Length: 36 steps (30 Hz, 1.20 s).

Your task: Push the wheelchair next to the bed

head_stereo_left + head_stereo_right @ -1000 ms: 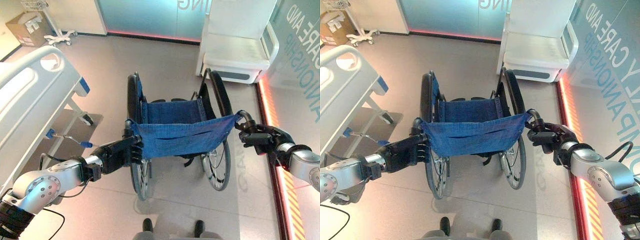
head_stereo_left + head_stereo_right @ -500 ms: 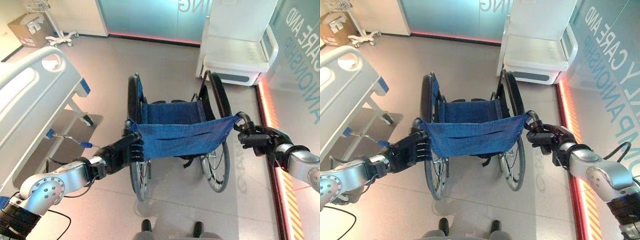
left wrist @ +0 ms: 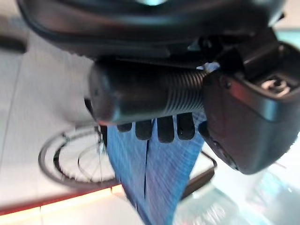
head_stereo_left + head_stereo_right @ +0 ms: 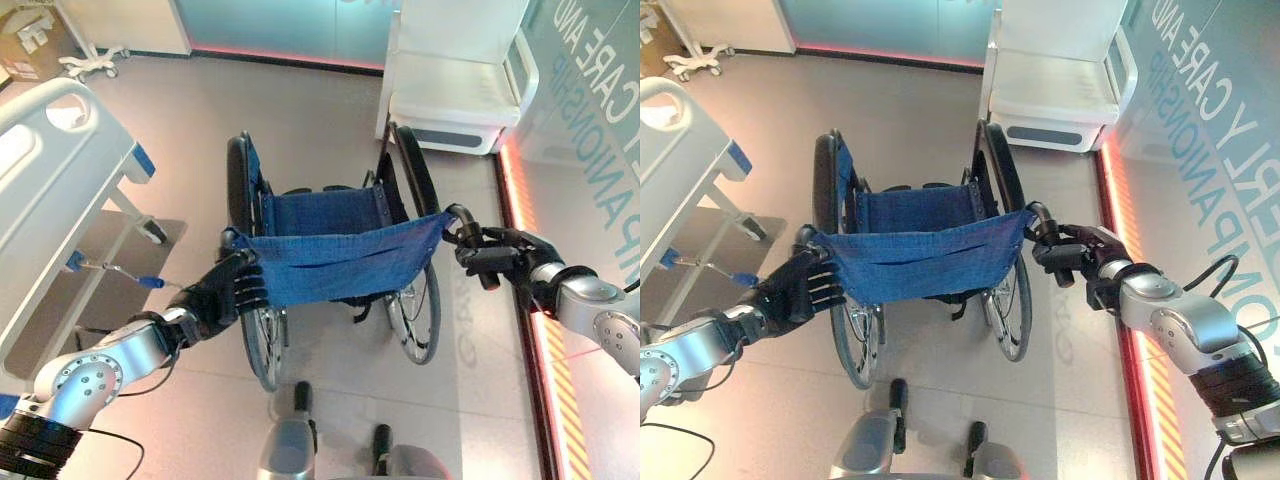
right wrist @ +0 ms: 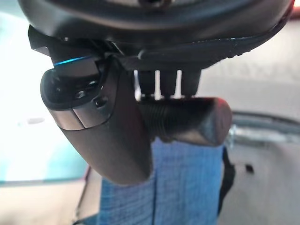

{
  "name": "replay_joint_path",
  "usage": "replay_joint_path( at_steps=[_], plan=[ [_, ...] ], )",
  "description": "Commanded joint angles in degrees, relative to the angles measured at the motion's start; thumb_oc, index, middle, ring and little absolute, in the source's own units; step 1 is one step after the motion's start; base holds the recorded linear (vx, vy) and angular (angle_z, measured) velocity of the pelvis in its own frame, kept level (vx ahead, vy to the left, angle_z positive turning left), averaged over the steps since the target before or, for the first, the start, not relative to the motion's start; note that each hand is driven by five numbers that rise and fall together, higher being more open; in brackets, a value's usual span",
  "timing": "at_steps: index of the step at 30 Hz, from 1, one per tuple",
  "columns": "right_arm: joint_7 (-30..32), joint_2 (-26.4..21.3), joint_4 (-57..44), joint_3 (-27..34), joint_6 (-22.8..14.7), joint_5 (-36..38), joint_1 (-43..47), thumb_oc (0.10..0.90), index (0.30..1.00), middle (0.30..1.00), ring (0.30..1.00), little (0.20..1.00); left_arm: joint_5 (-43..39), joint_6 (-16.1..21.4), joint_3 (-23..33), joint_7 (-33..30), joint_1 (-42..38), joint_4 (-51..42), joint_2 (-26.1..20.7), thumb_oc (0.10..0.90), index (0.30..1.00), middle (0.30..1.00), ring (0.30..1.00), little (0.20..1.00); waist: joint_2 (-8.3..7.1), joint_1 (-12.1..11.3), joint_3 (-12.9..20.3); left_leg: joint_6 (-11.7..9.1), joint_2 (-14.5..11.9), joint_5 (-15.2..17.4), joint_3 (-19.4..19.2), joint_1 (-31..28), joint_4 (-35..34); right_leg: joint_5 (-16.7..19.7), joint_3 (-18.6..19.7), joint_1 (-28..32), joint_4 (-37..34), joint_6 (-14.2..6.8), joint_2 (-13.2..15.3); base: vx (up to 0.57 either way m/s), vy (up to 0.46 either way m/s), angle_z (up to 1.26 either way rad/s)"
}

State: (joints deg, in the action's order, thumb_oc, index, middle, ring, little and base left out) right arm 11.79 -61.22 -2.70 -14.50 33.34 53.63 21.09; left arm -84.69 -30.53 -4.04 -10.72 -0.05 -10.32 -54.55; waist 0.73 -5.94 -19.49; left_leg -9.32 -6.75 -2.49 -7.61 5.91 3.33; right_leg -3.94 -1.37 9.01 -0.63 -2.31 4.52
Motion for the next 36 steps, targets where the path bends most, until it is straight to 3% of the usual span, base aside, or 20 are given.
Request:
replay_joint_path(
  at_steps=[1,5,7,10,13,16,17,19,23,24,25,29,32,33,35,36],
  plan=[
    [-8.48,0.11,-6.88,-4.67,-3.94,0.78,2.22,0.4,0.3,0.3,0.3,0.3,0.62,8.06,8.85,0.26,-3.4,0.45,-1.71,0.4,0.3,0.3,0.3,0.3,-1.58,-1.57,7.14,2.94,1.74,-11.57,-2.18,4.11,-4.96,-6.47,-5.5,10.82,4.27,-0.8,-6.82,0.41,0.273,-0.78],
    [-7.22,1.13,-5.1,-3.95,-6.28,2.02,4.36,0.4,0.3,0.3,0.3,0.3,1.83,6.34,8.88,1.41,-4.84,3.94,-1.38,0.4,0.3,0.3,0.3,0.3,-2.58,-2.49,8.64,5.71,4.38,-6.23,-2.01,5.62,1.52,-8.19,-6.16,10.8,9.48,-2.11,-4.66,0.37,0.252,-0.43],
    [-6.17,0.6,-4.39,-3.51,-6.4,3.59,6.19,0.4,0.3,0.3,0.3,0.3,3.21,4.94,9.61,3.04,-5.45,5.8,-1.88,0.4,0.3,0.3,0.3,0.3,-3.73,-2.93,9.5,7.19,7.12,-4.75,-0.68,5.51,3.06,-4.6,-6.93,8.82,14.82,-4.0,-3.2,0.35,0.246,-0.26],
    [-6.52,0.19,-3.92,-1.6,-6.48,3.72,7.02,0.4,0.3,0.3,0.3,0.3,3.47,3.55,12.46,5.5,-5.96,6.82,-3.46,0.4,0.3,0.3,0.3,0.3,-3.83,-3.59,10.8,9.57,9.34,-3.14,0.52,4.19,2.77,3.3,-7.78,3.16,28.02,-7.14,-1.98,0.25,0.217,0.24],
    [-6.81,0.92,-4.01,-1.1,-6.66,2.92,7.39,0.4,0.3,0.3,0.3,0.3,3.26,2.58,14.06,6.2,-6.3,7.04,-4.01,0.4,0.3,0.3,0.3,0.3,-3.51,-3.6,11.09,10.62,10.21,-1.88,0.78,2.75,2.75,6.3,-8.26,-1.48,34.9,-8.13,-0.99,0.25,0.171,0.15],
    [-7.46,1.7,-3.94,-0.38,-6.67,2.39,8.37,0.4,0.3,0.3,0.3,0.3,3.76,2.03,14.55,6.91,-6.83,7.2,-4.21,0.4,0.3,0.3,0.3,0.3,-3.26,-3.17,10.68,11.11,11.28,-0.51,1.56,1.98,3.68,3.56,-9.32,-4.64,31.08,-6.52,-0.89,0.25,0.028,0.14],
    [-7.48,1.77,-3.56,-0.62,-6.1,2.42,10.3,0.4,0.3,0.3,0.3,0.3,4.77,2.12,14.37,7.94,-7.4,7.76,-4.16,0.4,0.3,0.3,0.3,0.3,-3.07,-3.24,10.11,10.96,11.71,0.47,2.84,1.64,4.88,1.19,-10.51,-6.39,24.24,-5.1,-0.22,0.23,-0.054,0.17],
    [-8.86,1.82,-3.16,-0.14,-6.46,1.11,10.98,0.4,0.3,0.3,0.3,0.3,5.57,2.66,14.32,8.18,-8.44,8.19,-3.93,0.4,0.3,0.3,0.3,0.3,-2.55,-2.29,8.64,10.52,11.47,2.16,4.75,-0.41,5.71,0.75,-11.22,-9.81,18.5,-4.07,0.82,0.25,-0.083,-0.21],
    [-8.97,1.26,-3.56,0.31,-7.0,0.61,10.86,0.4,0.3,0.3,0.3,0.3,5.37,3.72,13.41,6.95,-9.91,7.87,-3.7,0.4,0.3,0.3,0.3,0.3,-3.15,0.55,6.56,10.92,12.28,6.65,6.86,-4.13,7.26,7.35,-8.07,-15.69,9.31,-6.06,3.07,0.29,-0.111,0.11],
    [-8.9,0.9,-3.8,0.58,-6.27,0.55,10.94,0.4,0.3,0.3,0.3,0.3,5.16,4.09,12.67,6.66,-10.4,7.86,-3.66,0.4,0.3,0.3,0.3,0.3,-3.92,1.87,6.31,11.17,12.87,9.59,7.35,-6.06,8.25,12.06,-6.5,-17.95,4.4,-7.74,4.88,0.49,-0.197,0.63],
    [-8.94,0.7,-4.07,0.78,-5.39,0.67,11.3,0.4,0.3,0.3,0.3,0.3,5.22,3.99,12.27,6.29,-10.78,7.79,-3.55,0.4,0.3,0.3,0.3,0.3,-4.23,2.57,6.3,11.13,12.76,11.28,7.66,-7.64,8.66,13.91,-5.8,-19.03,2.59,-8.3,5.78,0.55,-0.212,0.77],
    [-9.01,-0.28,-4.68,1.05,-3.19,1.85,12.77,0.4,0.3,0.3,0.3,0.3,6.35,4.53,11.01,5.88,-10.8,7.53,-2.52,0.4,0.3,0.3,0.3,0.3,-4.79,3.96,6.83,10.55,11.27,16.78,9.42,-12.95,10.94,16.73,-5.28,-21.02,-0.54,-9.15,7.68,0.54,-0.185,0.92],
    [-10.66,-1.42,-3.32,0.0,-2.67,2.23,14.78,0.4,0.3,0.3,0.3,0.3,6.98,6.03,12.42,5.94,-7.98,5.03,-1.06,0.4,0.3,0.3,0.3,0.3,-4.33,4.19,8.83,9.44,9.08,14.96,10.56,-16.02,11.88,14.02,-5.85,-21.0,3.5,-8.09,5.36,0.5,-0.18,0.69],
    [-11.41,-1.55,-2.84,-0.01,-2.45,2.32,15.05,0.4,0.3,0.3,0.3,0.3,6.39,6.17,13.22,5.18,-7.22,3.81,-0.8,0.4,0.3,0.3,0.3,0.3,-4.19,4.18,9.59,8.46,8.0,12.82,10.68,-16.94,12.99,13.41,-5.92,-21.09,5.28,-7.29,4.32,0.45,-0.215,0.45],
    [-11.81,-2.7,-3.27,0.06,-1.92,2.73,14.64,0.4,0.3,0.3,0.3,0.3,4.87,5.56,16.32,3.93,-3.95,0.29,-0.61,0.4,0.3,0.3,0.3,0.3,-3.49,4.35,10.78,5.23,4.58,2.09,11.09,-16.3,19.72,10.3,-7.17,-19.75,7.98,-3.89,1.0,0.42,-0.281,0.7],
    [-11.53,-3.14,-3.89,-0.05,-1.84,2.88,14.49,0.4,0.3,0.3,0.3,0.3,4.43,5.3,17.24,3.72,-3.11,-0.86,-0.67,0.4,0.3,0.3,0.3,0.3,-4.0,3.93,10.69,4.75,4.69,-0.96,11.03,-14.32,24.83,9.55,-7.51,-18.27,7.53,-2.78,0.6,0.32,-0.293,0.71]
  ],
)
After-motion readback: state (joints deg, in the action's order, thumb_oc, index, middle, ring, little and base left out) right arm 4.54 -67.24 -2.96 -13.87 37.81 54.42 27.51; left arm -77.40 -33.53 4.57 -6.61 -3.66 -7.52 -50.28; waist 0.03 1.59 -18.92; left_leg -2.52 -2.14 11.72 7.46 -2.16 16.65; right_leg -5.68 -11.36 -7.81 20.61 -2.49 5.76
